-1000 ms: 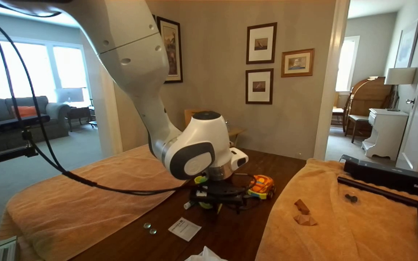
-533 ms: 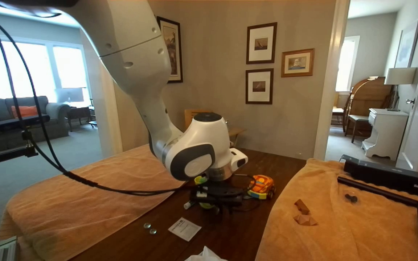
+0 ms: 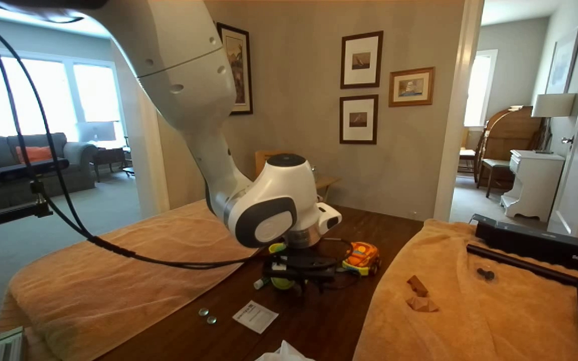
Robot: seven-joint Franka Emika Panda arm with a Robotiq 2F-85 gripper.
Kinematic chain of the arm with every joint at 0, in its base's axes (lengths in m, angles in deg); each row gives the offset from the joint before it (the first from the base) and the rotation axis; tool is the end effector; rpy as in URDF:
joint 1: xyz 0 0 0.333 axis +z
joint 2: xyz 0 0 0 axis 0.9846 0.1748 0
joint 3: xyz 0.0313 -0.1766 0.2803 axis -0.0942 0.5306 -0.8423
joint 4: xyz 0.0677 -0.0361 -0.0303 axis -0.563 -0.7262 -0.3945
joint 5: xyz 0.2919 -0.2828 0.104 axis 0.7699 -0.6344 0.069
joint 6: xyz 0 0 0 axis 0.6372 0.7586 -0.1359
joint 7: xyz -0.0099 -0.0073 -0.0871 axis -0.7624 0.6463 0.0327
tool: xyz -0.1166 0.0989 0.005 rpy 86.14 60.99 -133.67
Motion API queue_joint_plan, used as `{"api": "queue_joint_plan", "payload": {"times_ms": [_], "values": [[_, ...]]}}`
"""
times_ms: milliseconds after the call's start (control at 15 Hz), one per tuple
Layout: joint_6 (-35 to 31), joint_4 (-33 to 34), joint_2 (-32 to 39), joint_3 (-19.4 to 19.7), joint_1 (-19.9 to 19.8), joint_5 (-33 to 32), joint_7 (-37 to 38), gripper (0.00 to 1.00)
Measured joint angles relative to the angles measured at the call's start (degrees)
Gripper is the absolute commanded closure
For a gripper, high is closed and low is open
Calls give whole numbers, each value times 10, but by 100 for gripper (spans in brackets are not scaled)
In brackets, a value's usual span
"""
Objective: Move the car forwards then put the pencil in the clear cup.
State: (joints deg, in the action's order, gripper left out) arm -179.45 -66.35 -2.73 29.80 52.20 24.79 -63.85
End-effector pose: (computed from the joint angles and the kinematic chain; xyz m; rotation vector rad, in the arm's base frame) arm 0.5888 -0.0915 0.1189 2.9312 0.9248 0.4862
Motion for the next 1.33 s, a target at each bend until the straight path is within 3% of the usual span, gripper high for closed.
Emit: {"api": "queue_joint_plan", "payload": {"times_ms": [533, 1333], "values": [[0, 0, -3, -1, 0, 0, 0, 58], [0, -3, 3, -44, -25, 10, 0, 64]]}}
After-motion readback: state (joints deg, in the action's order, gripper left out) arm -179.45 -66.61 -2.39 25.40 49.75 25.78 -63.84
